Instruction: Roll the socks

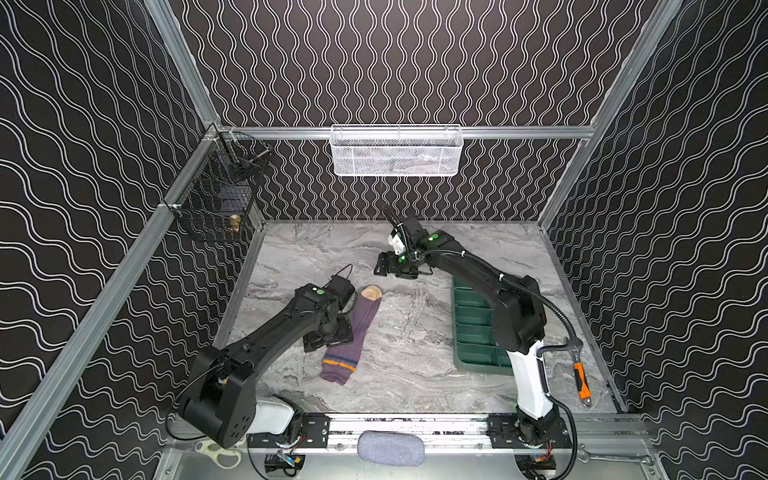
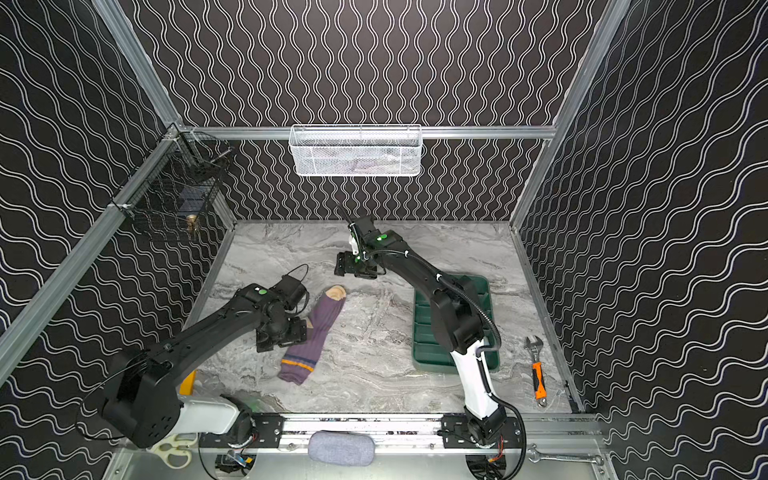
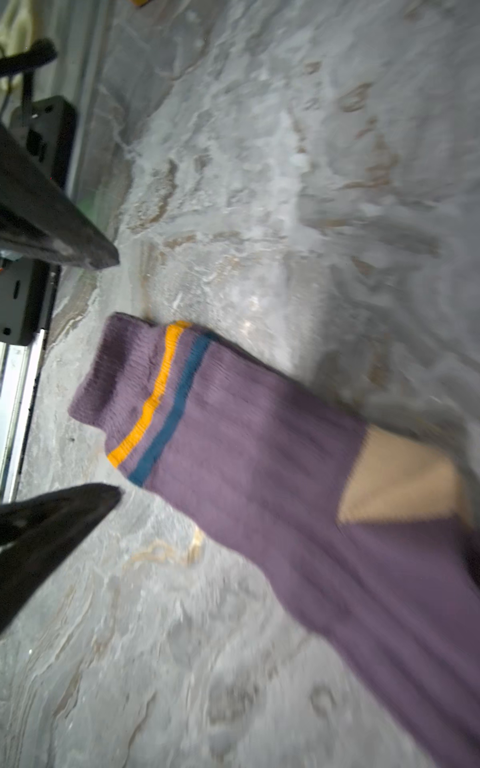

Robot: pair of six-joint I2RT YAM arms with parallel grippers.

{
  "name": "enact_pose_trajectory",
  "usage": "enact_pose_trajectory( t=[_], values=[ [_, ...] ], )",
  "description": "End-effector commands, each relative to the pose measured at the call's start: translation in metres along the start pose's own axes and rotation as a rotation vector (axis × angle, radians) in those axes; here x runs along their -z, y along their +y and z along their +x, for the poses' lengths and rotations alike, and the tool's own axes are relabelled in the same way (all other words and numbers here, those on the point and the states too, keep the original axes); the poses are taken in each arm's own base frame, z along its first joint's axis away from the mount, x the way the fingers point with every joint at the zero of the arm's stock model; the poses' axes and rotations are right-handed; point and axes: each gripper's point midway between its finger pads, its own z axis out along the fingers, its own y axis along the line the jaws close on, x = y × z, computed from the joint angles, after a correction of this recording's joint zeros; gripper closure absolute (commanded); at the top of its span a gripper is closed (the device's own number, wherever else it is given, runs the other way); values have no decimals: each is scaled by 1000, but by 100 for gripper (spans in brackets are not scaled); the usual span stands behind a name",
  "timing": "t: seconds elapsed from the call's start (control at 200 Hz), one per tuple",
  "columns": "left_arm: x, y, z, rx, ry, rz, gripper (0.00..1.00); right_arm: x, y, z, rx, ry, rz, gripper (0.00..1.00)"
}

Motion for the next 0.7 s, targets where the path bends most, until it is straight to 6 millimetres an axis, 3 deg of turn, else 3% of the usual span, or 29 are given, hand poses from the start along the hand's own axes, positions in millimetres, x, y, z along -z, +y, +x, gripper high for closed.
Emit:
enact_pose_trajectory(
  t=[0.0,0.115,0.315,0.425,0.515,0.696],
  values=[
    [-9,6,12,61,43,-12,16,-11,-17,21,-65,58,54,27],
    [-27,3,17,92,55,5,18,-31,-27,37,-48,83,101,35],
    [-44,1,15,163,-15,61,18,-70,-21,57,125,45,178,41],
    [-35,1,0,151,-114,85,16,-89,-33,65,140,-3,227,45],
    [-14,2,-13,133,-181,85,16,-94,-44,67,109,-16,268,50],
    [21,9,-15,119,-265,132,13,-110,-50,72,90,-25,258,58]
  ],
)
